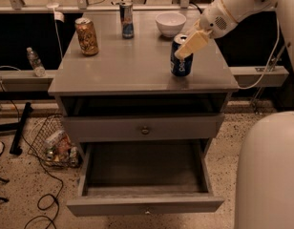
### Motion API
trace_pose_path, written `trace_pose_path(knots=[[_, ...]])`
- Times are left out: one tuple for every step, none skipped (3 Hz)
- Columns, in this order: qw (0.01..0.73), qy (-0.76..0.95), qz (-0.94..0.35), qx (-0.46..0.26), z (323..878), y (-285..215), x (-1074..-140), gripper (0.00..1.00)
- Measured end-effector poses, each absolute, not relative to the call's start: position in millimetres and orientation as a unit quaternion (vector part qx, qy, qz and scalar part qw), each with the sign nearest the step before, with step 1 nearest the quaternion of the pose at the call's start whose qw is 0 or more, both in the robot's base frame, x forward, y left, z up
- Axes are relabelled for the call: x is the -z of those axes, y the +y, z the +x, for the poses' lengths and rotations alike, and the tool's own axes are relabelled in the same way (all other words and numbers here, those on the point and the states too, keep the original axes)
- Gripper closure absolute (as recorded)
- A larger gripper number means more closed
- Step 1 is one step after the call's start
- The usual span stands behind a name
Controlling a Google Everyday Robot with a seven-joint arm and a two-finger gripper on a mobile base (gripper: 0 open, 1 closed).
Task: Pick pepsi can from middle drawer and place on counter
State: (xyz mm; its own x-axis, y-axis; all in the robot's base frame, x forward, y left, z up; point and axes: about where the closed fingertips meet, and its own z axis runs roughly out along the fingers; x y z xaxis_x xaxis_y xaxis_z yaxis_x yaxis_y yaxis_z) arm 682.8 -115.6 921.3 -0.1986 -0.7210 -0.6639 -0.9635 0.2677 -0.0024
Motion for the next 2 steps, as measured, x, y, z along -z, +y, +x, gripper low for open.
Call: trace_pose_path(knots=[[0.287,0.758,-0.534,-0.239,689.8,-119.4,-915.3,1.00],[0.290,0.758,-0.533,-0.239,693.2,-116.0,-913.8,0.82]])
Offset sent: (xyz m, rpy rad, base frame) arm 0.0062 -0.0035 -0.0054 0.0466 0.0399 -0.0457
